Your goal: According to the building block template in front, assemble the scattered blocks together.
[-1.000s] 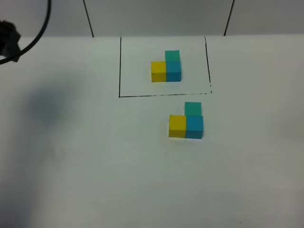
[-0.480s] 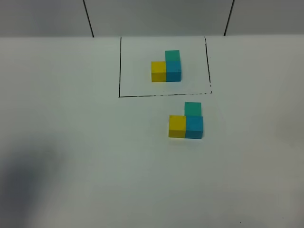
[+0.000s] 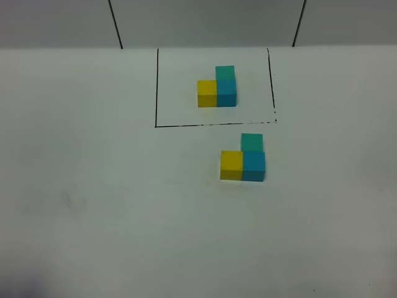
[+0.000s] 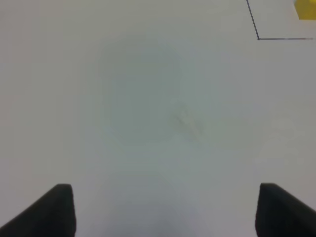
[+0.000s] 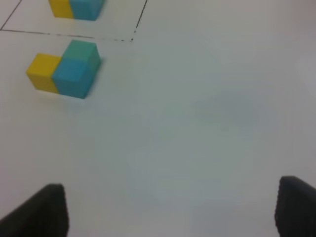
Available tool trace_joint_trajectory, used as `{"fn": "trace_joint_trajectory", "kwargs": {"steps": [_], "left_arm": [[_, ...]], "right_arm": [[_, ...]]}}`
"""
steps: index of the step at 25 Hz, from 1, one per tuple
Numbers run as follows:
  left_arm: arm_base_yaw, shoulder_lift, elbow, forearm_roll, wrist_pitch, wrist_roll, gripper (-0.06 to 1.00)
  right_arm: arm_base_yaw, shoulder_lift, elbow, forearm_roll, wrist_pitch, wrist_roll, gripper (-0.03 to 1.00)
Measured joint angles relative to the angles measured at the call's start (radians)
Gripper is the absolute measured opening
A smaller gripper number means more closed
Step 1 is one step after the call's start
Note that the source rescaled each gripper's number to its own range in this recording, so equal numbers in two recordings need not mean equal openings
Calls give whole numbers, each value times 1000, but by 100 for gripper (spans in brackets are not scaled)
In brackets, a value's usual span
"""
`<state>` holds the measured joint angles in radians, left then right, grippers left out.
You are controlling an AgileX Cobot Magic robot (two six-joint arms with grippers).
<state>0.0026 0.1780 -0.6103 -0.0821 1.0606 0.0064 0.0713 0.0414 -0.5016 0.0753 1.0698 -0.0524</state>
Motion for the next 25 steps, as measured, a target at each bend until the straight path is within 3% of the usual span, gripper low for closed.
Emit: {"fn": "trace_joint_trajectory", "kwargs": {"steps": [12, 25], "left_arm": [[-15, -178, 104, 0, 7, 17, 66], [-62, -184, 104, 0, 6, 5, 66]], "right_arm": [[0, 0, 0, 0, 0, 0, 70], [0, 0, 0, 0, 0, 0, 70]]}}
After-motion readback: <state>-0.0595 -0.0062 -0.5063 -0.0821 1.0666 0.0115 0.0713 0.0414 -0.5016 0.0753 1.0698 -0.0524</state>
